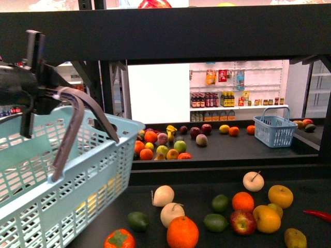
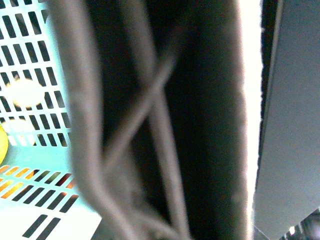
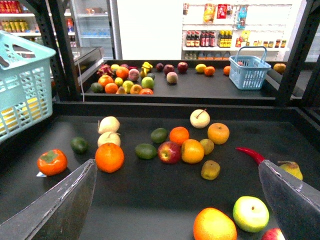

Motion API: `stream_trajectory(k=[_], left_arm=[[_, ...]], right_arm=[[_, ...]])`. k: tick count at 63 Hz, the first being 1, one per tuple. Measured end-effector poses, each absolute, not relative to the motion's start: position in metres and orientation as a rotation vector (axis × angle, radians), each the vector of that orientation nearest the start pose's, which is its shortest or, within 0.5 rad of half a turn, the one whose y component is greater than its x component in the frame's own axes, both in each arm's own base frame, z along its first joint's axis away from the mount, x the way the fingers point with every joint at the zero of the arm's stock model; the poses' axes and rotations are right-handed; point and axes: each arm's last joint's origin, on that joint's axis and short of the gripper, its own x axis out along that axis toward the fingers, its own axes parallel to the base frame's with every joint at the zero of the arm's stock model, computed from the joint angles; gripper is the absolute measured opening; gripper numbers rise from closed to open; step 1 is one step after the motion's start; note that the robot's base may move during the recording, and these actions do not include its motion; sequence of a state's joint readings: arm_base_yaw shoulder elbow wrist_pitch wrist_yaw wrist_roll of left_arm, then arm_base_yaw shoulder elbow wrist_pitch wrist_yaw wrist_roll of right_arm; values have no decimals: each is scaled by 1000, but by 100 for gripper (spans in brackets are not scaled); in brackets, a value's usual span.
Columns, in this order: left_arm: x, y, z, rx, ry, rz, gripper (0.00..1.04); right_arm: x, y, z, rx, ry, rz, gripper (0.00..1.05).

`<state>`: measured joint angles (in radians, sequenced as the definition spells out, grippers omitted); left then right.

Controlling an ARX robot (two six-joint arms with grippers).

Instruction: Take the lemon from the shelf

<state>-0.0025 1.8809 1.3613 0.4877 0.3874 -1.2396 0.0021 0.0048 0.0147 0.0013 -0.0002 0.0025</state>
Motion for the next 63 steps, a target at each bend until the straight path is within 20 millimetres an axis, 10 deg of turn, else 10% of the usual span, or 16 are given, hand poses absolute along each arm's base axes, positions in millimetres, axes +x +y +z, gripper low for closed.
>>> stream_trajectory(k=[32, 63], left_arm=[[417, 121, 270, -1372, 85, -60, 10], [390, 175, 252, -1382, 39, 34, 10]], right_arm=[[97, 0, 168, 2, -11, 2, 97], [97, 0, 168, 2, -11, 2, 97]])
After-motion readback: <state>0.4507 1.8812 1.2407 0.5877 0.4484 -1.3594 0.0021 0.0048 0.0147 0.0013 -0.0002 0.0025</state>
